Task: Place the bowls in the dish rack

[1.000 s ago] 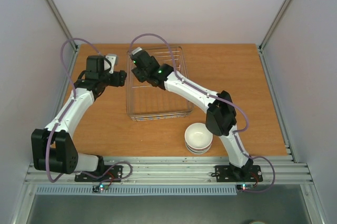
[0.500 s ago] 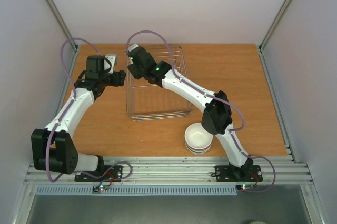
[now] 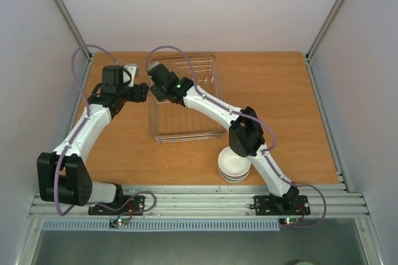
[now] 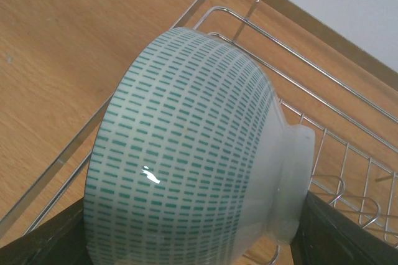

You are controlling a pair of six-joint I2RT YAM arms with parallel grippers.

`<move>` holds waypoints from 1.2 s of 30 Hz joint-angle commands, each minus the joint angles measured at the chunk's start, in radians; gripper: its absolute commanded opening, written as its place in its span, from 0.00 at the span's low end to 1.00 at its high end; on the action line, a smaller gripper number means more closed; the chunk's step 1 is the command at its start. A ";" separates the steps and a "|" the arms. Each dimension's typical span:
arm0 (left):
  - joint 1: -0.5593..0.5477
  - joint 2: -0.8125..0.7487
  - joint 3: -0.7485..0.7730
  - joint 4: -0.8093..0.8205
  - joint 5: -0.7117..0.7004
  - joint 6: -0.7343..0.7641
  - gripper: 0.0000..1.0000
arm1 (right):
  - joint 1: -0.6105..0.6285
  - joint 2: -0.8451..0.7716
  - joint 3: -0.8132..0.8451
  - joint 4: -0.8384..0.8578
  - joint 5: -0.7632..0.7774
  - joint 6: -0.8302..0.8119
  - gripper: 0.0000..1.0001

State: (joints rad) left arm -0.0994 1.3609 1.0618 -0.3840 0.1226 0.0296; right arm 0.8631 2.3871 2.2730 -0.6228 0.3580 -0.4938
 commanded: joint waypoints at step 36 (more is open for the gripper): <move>0.007 -0.002 -0.016 0.074 -0.021 -0.007 0.81 | -0.010 -0.135 -0.133 0.184 0.094 -0.047 0.01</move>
State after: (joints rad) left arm -0.0994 1.3609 1.0588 -0.3645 0.1143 0.0296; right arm 0.8574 2.2932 2.1094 -0.4976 0.4057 -0.5144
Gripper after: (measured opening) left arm 0.809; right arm 0.710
